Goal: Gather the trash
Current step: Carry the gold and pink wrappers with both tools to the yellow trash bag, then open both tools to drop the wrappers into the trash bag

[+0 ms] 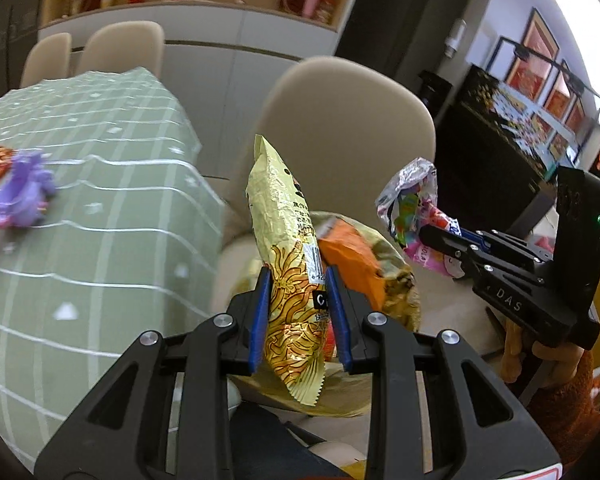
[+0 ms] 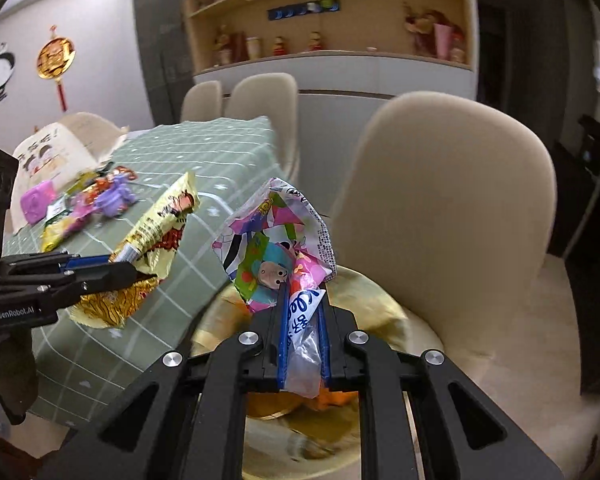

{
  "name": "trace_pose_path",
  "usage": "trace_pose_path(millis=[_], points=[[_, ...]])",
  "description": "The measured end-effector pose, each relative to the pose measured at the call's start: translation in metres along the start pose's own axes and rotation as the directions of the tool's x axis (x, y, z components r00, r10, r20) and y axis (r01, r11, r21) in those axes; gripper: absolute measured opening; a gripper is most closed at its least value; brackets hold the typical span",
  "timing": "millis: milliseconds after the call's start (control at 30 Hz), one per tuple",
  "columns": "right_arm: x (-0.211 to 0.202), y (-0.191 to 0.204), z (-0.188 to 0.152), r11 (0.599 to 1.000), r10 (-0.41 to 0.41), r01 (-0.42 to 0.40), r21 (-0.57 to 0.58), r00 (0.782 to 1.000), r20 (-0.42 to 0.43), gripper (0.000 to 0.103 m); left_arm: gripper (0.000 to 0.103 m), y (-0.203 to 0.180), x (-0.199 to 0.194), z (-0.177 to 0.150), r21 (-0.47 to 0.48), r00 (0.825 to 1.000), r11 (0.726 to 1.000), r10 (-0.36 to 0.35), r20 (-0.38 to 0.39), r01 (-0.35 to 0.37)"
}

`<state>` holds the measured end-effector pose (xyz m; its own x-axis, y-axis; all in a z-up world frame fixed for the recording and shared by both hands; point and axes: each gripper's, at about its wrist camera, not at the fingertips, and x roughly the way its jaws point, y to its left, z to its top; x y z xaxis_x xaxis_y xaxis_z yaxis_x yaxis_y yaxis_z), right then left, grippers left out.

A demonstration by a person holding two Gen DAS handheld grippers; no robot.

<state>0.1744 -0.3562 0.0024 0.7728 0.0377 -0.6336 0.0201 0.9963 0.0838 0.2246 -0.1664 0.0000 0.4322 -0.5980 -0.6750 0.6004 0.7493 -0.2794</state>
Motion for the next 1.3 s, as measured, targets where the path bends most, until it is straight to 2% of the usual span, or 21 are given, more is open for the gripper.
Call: trace_pose_path(millis=[167, 333, 433, 533, 667, 867, 967, 1067, 1167, 1233, 1300], points=[[0.005, -0.034, -0.016, 0.997, -0.023, 0.025, 0.075, 0.999, -0.027, 0.013, 0.026, -0.023, 0.040, -0.001, 0.018, 0.997, 0.999, -0.037, -0.069, 0.038], [0.010, -0.053, -0.027, 0.994, -0.030, 0.035, 0.107, 0.998, -0.048, 0.013, 0.026, -0.034, 0.080, -0.004, 0.002, 0.988, 0.998, -0.063, -0.142, 0.064], [0.016, -0.054, -0.028, 0.993, -0.024, 0.031, 0.116, 0.998, -0.055, 0.013, 0.043, -0.032, 0.098, -0.009, -0.025, 0.982, 0.998, -0.068, -0.175, 0.065], [0.026, -0.051, -0.027, 0.993, -0.010, 0.018, 0.120, 0.998, -0.065, 0.013, 0.046, -0.026, 0.103, -0.013, -0.034, 0.981, 0.998, -0.058, -0.183, 0.053], [0.039, -0.043, -0.025, 0.994, 0.020, -0.013, 0.107, 0.997, -0.070, 0.013, 0.046, -0.018, 0.093, -0.015, -0.049, 0.981, 0.998, -0.056, -0.186, 0.047], [0.048, -0.022, -0.015, 0.994, 0.084, -0.080, 0.075, 0.995, -0.061, 0.013, 0.048, -0.010, 0.055, -0.015, -0.028, 0.989, 0.998, -0.055, -0.140, 0.051], [0.049, -0.005, -0.009, 0.990, 0.132, -0.130, 0.051, 0.989, -0.058, 0.013, 0.048, -0.003, 0.034, -0.013, -0.017, 0.995, 1.000, -0.015, -0.102, 0.014], [0.054, 0.015, -0.006, 0.983, 0.184, -0.182, 0.031, 0.981, -0.069, 0.013, 0.048, 0.011, 0.016, -0.010, -0.052, 0.997, 0.999, 0.002, -0.072, -0.006], [0.075, 0.036, -0.014, 0.979, 0.203, -0.205, 0.000, 0.970, -0.131, 0.013, 0.048, 0.025, 0.003, -0.010, -0.090, 0.999, 0.996, 0.019, -0.048, -0.024], [0.096, 0.042, -0.024, 0.984, 0.170, -0.178, -0.024, 0.966, -0.195, 0.013, 0.048, 0.032, -0.003, -0.010, -0.109, 0.999, 0.994, 0.027, -0.043, -0.032], [0.119, 0.038, -0.037, 0.988, 0.147, -0.153, -0.003, 0.950, -0.276, 0.013, 0.048, 0.037, -0.009, -0.015, -0.118, 0.999, 0.992, 0.031, -0.045, -0.036]])
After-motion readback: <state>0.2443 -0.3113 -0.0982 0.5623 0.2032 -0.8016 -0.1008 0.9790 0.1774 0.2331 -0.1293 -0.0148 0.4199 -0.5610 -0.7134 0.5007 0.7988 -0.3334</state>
